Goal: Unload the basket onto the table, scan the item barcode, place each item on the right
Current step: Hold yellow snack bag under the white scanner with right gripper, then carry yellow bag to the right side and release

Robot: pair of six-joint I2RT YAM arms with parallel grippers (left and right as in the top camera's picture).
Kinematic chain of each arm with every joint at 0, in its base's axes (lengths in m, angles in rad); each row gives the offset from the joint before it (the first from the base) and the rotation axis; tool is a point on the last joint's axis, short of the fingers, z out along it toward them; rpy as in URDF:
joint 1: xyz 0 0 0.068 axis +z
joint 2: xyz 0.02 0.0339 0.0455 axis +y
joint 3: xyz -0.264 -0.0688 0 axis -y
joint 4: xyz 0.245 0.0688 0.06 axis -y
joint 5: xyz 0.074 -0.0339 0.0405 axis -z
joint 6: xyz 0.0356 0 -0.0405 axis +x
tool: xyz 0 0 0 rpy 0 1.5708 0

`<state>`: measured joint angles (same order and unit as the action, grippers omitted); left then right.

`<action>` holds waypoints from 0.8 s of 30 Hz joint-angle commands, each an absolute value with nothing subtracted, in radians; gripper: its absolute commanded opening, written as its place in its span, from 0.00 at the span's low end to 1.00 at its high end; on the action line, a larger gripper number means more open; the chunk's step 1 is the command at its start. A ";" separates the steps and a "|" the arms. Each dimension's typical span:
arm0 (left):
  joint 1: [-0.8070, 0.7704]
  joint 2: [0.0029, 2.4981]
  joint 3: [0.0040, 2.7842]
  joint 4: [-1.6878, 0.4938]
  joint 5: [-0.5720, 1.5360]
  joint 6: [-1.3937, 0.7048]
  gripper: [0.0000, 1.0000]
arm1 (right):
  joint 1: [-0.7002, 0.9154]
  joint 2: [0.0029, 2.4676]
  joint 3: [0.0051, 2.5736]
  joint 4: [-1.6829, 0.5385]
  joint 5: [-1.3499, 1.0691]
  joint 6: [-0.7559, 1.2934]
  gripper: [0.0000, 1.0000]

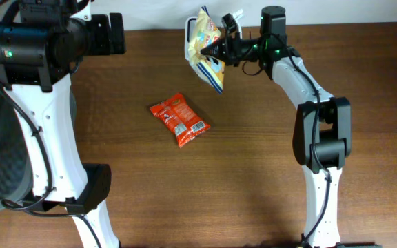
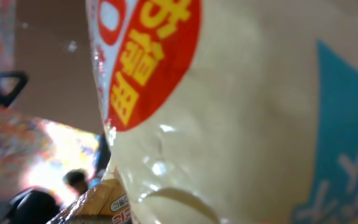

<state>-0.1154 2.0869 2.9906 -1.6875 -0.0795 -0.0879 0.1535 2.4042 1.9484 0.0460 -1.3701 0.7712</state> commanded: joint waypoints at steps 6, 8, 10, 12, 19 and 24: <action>-0.113 2.077 2.997 -1.688 -0.083 -0.089 0.99 | 0.286 2.374 1.968 0.087 -0.427 0.714 0.04; -0.113 2.077 2.997 -1.688 -0.083 -0.089 0.99 | 0.303 2.374 1.970 0.092 -0.289 0.687 0.04; -0.113 2.077 2.997 -1.688 -0.083 -0.089 0.99 | 0.303 2.376 1.970 0.132 -0.276 0.687 0.04; -0.113 2.077 2.997 -1.688 -0.083 -0.089 0.99 | 0.313 2.376 1.970 0.147 -0.274 0.682 0.04; -0.113 2.077 2.997 -1.688 -0.083 -0.089 0.99 | 0.377 2.378 1.969 0.020 -0.274 0.527 0.04; -0.113 2.077 2.997 -1.688 -0.083 -0.089 0.99 | 0.281 2.323 2.079 -0.205 -0.280 0.460 0.04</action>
<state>-0.1154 2.0869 2.9906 -1.6882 -0.0792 -0.0879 0.3618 2.4042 1.9747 -0.1326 -0.2955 0.5018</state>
